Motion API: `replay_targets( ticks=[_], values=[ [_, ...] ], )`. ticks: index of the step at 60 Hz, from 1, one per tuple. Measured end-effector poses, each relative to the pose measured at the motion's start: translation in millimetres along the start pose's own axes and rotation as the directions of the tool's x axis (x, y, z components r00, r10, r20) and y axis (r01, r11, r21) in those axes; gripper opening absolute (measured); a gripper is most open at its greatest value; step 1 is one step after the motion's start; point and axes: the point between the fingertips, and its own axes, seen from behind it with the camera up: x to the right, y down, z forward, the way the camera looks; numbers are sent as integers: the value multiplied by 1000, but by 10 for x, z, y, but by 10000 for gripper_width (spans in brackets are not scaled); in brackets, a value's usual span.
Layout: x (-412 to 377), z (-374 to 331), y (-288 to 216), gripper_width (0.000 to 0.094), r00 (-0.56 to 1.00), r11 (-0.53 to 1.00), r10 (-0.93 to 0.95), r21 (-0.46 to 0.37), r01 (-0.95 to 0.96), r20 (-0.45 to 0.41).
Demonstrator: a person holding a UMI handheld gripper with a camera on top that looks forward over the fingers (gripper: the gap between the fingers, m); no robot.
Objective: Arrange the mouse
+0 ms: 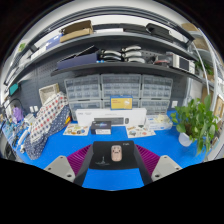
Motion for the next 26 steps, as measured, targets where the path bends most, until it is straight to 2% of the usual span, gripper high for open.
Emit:
replay_targets(
  ticks=[17,26],
  values=[
    [224,-651,605,815,1000,998,26,-52,-26,-6],
    [302,-902,747,817,999,998,34,-46,-35,-8]
  ],
)
